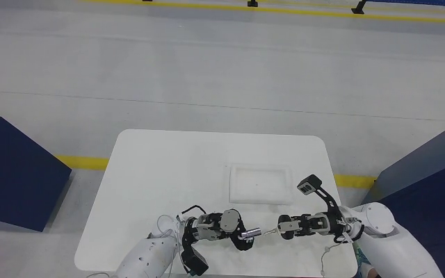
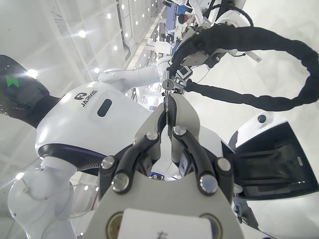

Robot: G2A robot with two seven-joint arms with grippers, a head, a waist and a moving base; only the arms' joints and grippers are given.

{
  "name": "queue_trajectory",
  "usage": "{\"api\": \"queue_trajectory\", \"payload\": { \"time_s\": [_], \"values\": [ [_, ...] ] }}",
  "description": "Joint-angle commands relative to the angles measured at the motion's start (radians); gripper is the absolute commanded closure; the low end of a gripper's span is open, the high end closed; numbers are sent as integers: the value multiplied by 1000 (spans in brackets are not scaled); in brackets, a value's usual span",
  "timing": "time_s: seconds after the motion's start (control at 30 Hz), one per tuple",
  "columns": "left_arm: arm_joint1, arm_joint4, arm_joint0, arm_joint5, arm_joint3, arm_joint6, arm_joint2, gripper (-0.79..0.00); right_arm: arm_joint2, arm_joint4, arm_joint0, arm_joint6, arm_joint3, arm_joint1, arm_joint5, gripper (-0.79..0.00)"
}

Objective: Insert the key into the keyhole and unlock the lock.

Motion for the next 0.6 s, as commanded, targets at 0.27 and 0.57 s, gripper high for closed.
{"api": "queue_trajectory", "payload": {
  "time_s": [0.27,0.57],
  "values": [
    [0,0,0,0,0,0,0,0,10,-5,-4,9,-1,-15,9,0],
    [0,0,0,0,0,0,0,0,16,-18,-2,10,7,-28,10,0]
  ]
}}
